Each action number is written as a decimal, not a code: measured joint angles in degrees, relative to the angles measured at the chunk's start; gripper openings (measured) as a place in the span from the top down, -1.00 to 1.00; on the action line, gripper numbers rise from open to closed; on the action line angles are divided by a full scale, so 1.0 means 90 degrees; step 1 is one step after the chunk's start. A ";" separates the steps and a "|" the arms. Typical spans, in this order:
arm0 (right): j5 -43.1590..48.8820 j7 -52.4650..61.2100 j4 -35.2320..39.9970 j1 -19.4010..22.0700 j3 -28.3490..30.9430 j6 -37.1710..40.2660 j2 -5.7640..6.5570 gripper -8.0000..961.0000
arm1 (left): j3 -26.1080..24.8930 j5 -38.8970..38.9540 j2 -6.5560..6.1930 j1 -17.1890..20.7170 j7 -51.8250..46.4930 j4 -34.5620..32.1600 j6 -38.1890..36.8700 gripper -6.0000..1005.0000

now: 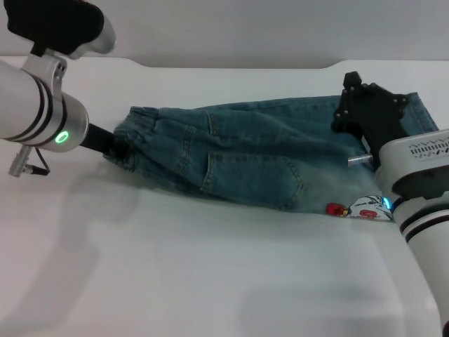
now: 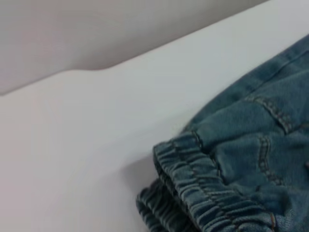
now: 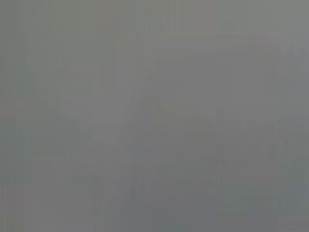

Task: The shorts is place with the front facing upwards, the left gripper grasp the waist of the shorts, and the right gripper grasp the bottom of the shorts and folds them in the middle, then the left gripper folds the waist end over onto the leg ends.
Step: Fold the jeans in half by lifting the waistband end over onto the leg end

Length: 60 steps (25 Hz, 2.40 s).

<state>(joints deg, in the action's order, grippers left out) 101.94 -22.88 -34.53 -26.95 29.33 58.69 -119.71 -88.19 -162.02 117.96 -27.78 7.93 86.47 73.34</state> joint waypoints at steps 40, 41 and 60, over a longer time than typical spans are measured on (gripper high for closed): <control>-0.0009 0.1188 0.0419 -0.0906 0.0023 -0.2601 -0.0020 0.98 | -0.0027 -0.0138 0.0009 0.0244 0.0043 0.2119 0.0201 0.85; -0.0009 0.1241 0.0412 -0.0934 0.0017 -0.2670 -0.0019 0.98 | -0.0014 -0.0136 0.0012 0.0244 0.0043 0.2171 0.0194 0.85; 0.0035 0.2261 0.0080 -0.1522 -0.0796 -0.3404 -0.0019 0.98 | 0.0305 0.0184 0.0016 0.0319 0.0089 0.2723 -0.0011 0.85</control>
<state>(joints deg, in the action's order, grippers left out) 102.26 -2.53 -33.81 -40.65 22.16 28.06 -119.88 -85.44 -160.36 118.10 -24.91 8.73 110.98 73.23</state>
